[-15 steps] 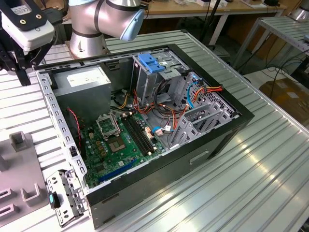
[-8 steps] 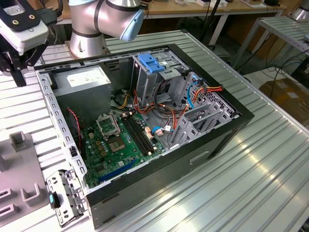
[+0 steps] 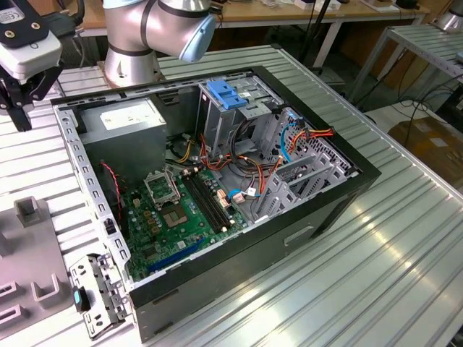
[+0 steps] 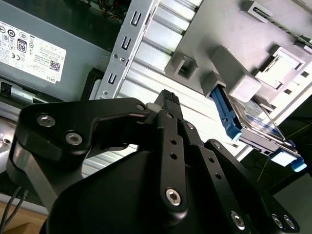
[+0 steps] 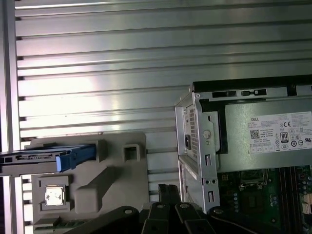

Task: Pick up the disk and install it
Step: 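Reach for the disk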

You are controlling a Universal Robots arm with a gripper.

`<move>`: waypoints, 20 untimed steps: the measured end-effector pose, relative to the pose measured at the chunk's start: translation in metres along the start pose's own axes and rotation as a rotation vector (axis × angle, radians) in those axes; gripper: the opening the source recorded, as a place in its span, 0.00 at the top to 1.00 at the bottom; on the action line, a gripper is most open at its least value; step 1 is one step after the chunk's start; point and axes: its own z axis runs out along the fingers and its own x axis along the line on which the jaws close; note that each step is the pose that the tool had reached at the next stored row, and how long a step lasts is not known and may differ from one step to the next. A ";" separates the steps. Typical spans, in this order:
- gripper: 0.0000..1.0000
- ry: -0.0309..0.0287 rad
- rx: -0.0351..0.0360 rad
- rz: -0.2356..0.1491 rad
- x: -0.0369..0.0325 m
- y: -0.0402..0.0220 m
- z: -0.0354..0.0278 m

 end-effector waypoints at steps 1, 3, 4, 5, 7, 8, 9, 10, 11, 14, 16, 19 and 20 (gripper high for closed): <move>0.89 -0.0001 0.0000 0.000 0.0009 -0.0001 0.0000; 0.89 0.0000 0.0000 0.000 0.0026 -0.0002 0.0000; 0.89 -0.0001 -0.0001 0.000 0.0036 -0.0003 0.0000; 0.89 -0.0001 -0.0001 0.000 0.0044 -0.0003 -0.0001; 0.89 -0.0001 -0.0001 0.000 0.0083 -0.0006 -0.0002; 0.89 -0.0001 0.0000 0.000 0.0095 -0.0007 -0.0002; 0.89 0.0000 0.0000 0.000 0.0105 -0.0008 -0.0002; 0.89 0.0000 0.0000 0.000 0.0121 -0.0009 -0.0003; 0.89 -0.0001 0.0000 0.000 0.0130 -0.0010 -0.0003; 0.89 -0.0001 -0.0001 0.000 0.0168 -0.0013 -0.0004; 0.89 0.0000 -0.0001 0.000 0.0200 -0.0015 -0.0004; 0.89 0.0008 0.0000 0.000 0.0299 -0.0012 -0.0007; 0.89 0.0010 0.0000 0.000 0.0315 -0.0009 -0.0007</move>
